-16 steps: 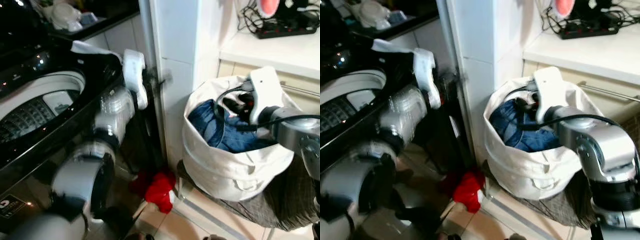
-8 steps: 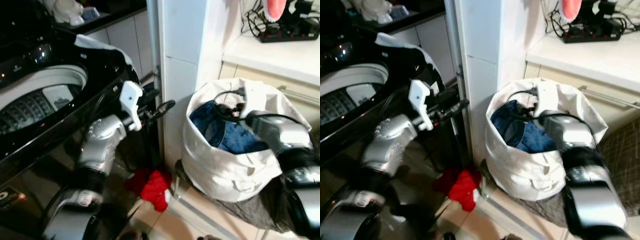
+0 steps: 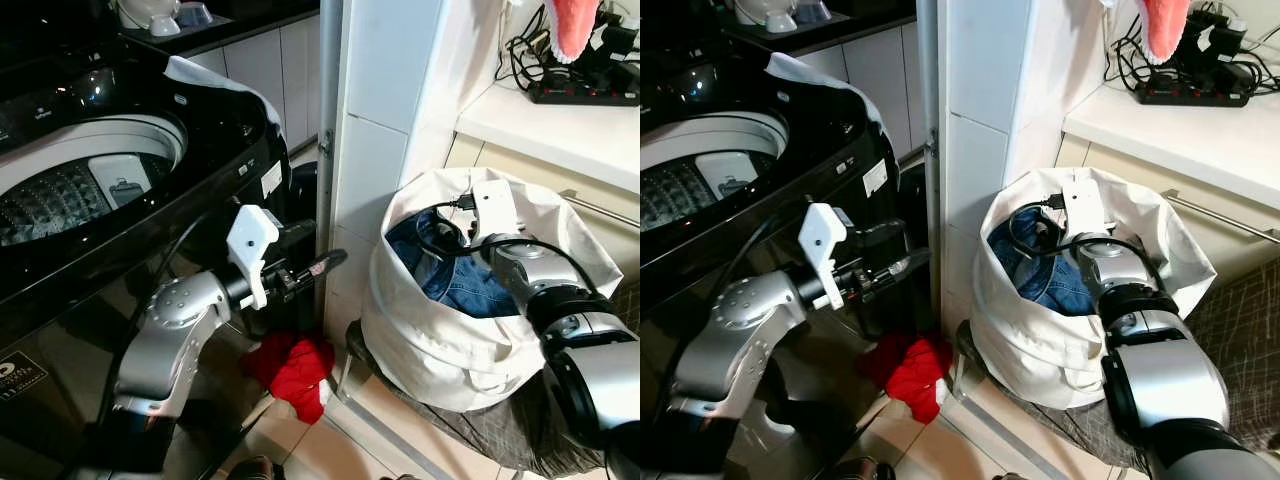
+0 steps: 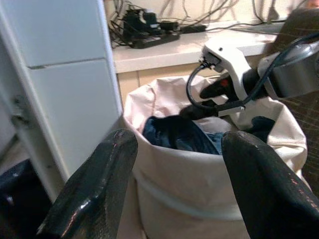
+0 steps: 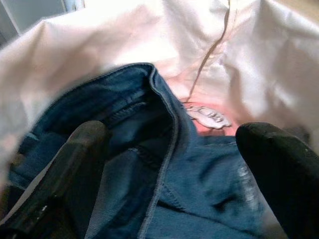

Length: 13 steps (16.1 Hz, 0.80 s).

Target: Clothes washing

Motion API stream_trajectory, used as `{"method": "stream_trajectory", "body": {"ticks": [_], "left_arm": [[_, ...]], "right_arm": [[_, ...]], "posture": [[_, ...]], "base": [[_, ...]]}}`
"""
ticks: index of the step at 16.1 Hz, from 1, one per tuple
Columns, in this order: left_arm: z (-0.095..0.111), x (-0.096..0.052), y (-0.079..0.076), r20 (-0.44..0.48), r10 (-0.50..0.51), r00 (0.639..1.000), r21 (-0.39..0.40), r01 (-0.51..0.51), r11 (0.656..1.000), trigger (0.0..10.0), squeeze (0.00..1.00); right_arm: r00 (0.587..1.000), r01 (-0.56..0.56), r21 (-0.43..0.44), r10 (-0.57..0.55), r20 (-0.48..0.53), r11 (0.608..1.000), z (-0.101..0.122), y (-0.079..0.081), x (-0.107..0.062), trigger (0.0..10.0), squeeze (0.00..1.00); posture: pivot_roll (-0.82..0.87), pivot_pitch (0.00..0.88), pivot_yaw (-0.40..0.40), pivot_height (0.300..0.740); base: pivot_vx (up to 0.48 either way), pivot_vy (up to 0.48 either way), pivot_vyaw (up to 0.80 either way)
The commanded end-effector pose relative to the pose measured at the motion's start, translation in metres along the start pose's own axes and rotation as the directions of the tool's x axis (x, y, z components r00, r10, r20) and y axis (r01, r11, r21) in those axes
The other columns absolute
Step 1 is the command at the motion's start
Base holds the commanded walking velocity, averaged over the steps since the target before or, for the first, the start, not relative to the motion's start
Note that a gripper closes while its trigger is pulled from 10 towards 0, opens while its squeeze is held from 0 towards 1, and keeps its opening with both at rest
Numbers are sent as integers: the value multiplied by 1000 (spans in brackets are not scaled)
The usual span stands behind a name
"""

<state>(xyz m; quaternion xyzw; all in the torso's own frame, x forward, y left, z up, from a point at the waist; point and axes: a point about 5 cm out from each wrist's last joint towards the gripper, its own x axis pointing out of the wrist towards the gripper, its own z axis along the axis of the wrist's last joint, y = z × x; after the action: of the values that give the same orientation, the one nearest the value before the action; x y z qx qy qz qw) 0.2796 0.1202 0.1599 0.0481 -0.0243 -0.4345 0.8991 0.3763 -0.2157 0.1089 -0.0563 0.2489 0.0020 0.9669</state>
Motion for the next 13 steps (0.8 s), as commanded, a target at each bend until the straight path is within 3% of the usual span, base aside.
{"method": "stream_trajectory", "body": {"ticks": [1,2,5,8,9,10,13], "left_arm": [[4,-5,1,-31,21,999,38,-20,999,10000,0],[5,-8,-2,-47,-1,999,48,3,999,10000,0],[10,-11,-17,-48,-104,993,-37,102,994,10000,0],[11,-15,-21,-66,-131,989,-89,125,988,10000,0],[11,-16,-21,-73,-120,990,-89,113,990,10000,0],[12,-16,-21,-70,-113,991,-91,107,990,10000,0],[14,-16,-24,-80,-118,990,-98,110,989,10000,0]], "right_arm": [[1000,-1,68,1,0,998,2,2,1,10000,0],[999,16,66,-15,-28,998,-6,3,1,10000,0],[995,58,53,-53,-85,997,-23,6,2,10000,0],[989,-41,76,52,-139,996,-38,22,3,10000,0],[988,-49,100,63,-144,994,-40,22,2,4431,0],[987,-33,114,50,-152,993,-43,20,2,0,0],[986,-4,138,26,-163,990,-50,16,1,0,0]], "posture": [[166,0,-27,740],[172,0,-28,740],[186,0,-28,740],[198,0,-28,740],[200,0,-29,740],[200,0,-29,740],[203,0,-27,740]], "base": [[0,0,0],[0,0,0],[0,0,0],[0,0,0],[0,0,0],[0,0,0],[0,0,0]]}}
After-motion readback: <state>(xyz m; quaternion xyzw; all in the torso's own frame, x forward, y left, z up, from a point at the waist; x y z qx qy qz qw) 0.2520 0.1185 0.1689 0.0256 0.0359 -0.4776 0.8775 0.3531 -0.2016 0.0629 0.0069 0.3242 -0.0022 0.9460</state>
